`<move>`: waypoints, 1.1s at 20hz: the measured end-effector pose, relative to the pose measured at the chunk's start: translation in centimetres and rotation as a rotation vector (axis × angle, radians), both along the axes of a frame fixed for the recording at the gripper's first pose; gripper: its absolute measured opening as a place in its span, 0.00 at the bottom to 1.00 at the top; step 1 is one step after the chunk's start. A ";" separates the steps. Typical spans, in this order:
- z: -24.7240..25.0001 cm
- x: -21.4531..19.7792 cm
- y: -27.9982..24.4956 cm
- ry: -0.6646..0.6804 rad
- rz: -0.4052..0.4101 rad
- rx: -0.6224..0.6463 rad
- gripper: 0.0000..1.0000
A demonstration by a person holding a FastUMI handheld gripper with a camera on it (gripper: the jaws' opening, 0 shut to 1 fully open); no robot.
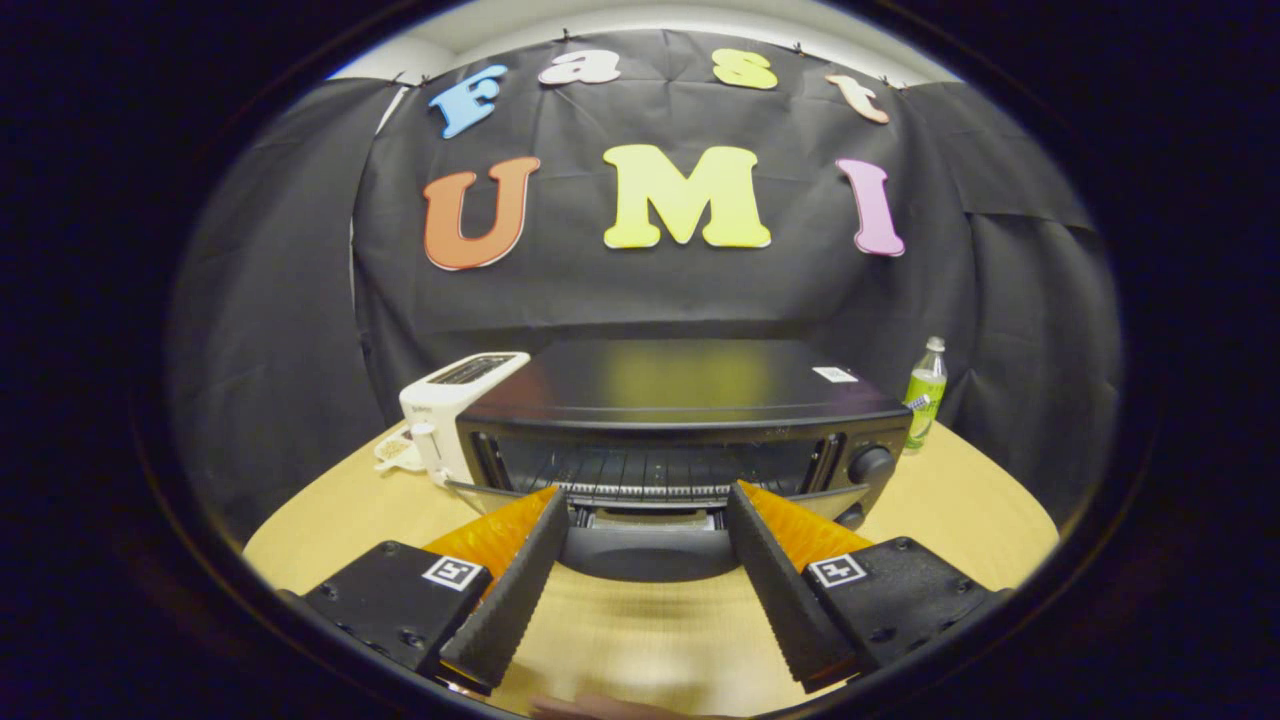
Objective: Open the toaster oven, put the food inside, and close the toaster oven door.
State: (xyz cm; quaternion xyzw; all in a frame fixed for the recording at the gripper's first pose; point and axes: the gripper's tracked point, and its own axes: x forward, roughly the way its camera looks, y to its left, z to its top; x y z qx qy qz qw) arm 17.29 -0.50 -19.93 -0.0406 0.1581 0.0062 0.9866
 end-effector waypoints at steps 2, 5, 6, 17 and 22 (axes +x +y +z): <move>-0.8 -1.2 0.0 0.031 -0.016 -0.021 1.00; -2.5 -3.0 -0.2 0.094 -0.028 -0.058 1.00; -3.1 -3.5 -0.2 0.122 -0.029 -0.065 1.00; -9.7 -3.8 -1.4 0.428 -0.012 0.119 1.00; -7.7 -4.7 -1.2 0.440 0.041 0.207 1.00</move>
